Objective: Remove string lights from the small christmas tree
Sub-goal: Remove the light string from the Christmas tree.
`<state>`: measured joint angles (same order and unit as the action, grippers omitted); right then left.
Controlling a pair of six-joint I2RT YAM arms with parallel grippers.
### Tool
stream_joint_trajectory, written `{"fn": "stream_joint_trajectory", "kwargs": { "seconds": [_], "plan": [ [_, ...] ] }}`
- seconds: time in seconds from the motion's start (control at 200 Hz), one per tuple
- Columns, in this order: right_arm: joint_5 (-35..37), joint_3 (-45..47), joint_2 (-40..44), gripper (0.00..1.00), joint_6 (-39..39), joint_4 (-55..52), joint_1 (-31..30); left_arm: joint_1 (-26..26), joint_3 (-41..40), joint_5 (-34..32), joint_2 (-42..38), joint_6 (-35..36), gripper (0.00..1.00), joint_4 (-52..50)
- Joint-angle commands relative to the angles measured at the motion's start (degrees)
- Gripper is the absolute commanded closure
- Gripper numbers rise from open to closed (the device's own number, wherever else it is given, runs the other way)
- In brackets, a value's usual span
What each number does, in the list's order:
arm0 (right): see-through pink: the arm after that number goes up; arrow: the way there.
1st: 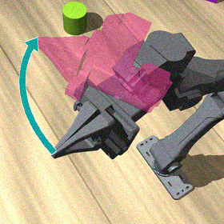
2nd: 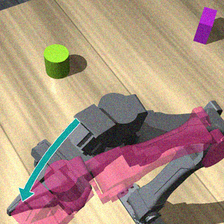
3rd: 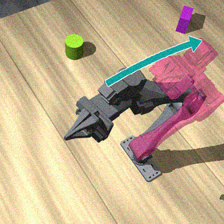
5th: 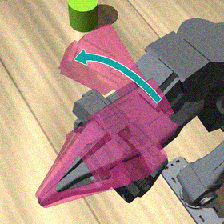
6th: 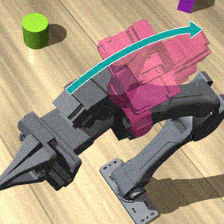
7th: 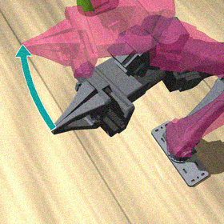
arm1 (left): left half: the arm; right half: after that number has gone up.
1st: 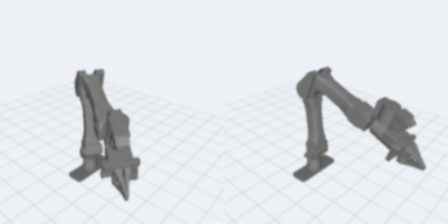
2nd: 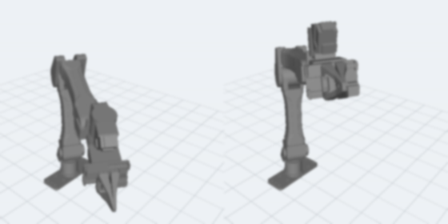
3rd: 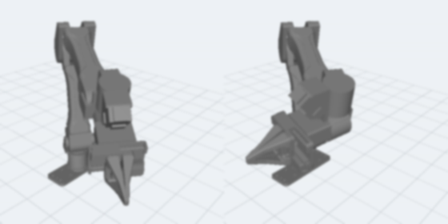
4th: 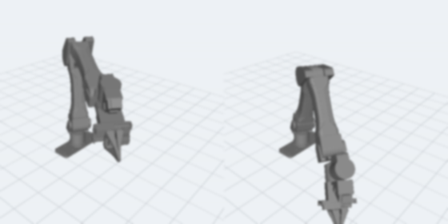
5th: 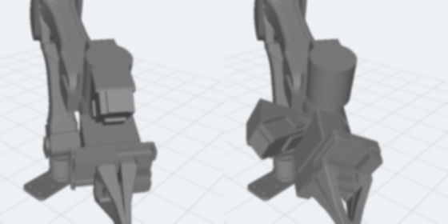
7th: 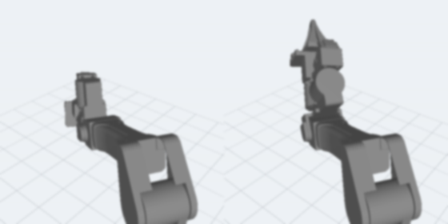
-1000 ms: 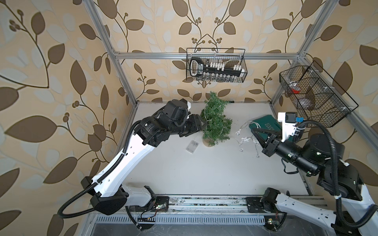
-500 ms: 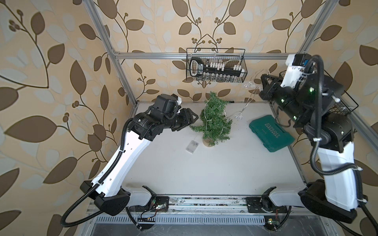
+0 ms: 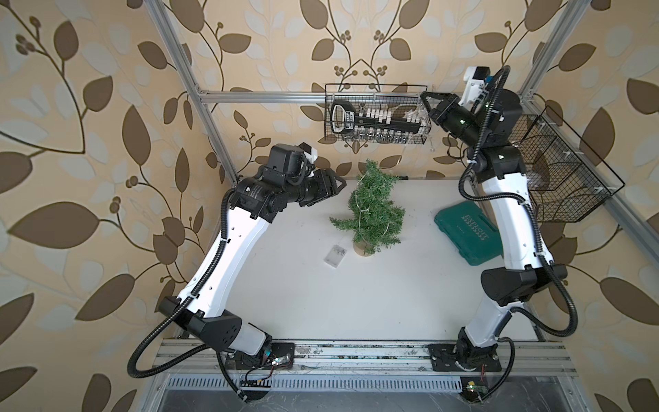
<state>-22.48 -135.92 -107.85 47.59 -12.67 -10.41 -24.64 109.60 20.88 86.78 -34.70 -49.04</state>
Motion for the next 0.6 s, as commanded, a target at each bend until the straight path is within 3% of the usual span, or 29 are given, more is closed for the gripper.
{"fn": "stream_joint_trajectory", "kwargs": {
  "seconds": [0.0, 0.145, 0.31, 0.43, 0.595],
  "plan": [
    [-7.16, -9.40, -6.84, 1.00, 4.97, 11.96, -5.79, 0.97, 5.84, 4.03, 4.45, 6.23, 0.25, 2.71],
    [-7.89, -10.40, -10.53, 1.00, 5.34, 16.96, -12.60, 1.31, 13.23, 5.71, 9.94, 12.60, 0.19, 3.83],
    [-8.99, -6.85, -9.38, 1.00, 4.30, 17.80, -14.54, 2.26, 15.49, 2.50, 12.60, 16.97, 0.10, 5.61],
    [-9.49, -7.08, -8.95, 1.00, 4.34, 18.03, -14.46, 4.00, 14.41, 0.55, 13.78, 15.95, 0.08, 8.87],
    [-10.66, -7.80, -8.57, 1.00, 1.95, 15.89, -14.39, 5.57, 15.10, 1.69, 17.08, 10.98, 0.14, 13.26]
  ]
}}
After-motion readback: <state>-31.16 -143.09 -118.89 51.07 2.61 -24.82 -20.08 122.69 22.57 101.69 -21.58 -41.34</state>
